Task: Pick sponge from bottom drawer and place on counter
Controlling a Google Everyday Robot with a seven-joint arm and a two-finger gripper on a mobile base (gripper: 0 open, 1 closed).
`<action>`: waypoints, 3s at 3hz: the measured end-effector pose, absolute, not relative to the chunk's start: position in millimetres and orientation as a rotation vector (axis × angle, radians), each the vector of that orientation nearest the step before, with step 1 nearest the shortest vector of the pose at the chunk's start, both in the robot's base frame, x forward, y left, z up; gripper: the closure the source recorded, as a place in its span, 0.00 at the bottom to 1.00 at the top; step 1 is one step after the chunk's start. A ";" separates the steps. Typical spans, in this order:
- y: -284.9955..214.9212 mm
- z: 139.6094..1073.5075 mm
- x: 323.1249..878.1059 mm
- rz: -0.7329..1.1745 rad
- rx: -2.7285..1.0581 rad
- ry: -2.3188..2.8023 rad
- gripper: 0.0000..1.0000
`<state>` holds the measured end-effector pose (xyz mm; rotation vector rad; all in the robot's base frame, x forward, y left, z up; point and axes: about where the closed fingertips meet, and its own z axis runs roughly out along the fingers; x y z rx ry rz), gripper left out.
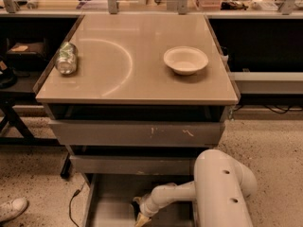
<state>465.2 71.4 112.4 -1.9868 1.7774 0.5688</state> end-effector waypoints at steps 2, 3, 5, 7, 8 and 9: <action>71.4 112.4 465.1 0.569 -1.987 1.777 1.00; 71.5 112.9 464.5 0.570 -1.985 1.780 1.00; 50.7 151.1 452.6 0.571 -1.851 1.833 1.00; 12.3 205.6 431.1 0.459 -1.721 1.842 1.00; 12.6 205.7 431.7 0.459 -1.720 1.841 1.00; 18.3 218.7 422.3 0.500 -1.671 1.822 1.00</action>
Offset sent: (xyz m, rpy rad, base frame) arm 0.0000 0.0000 0.0000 0.0000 0.0000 0.0000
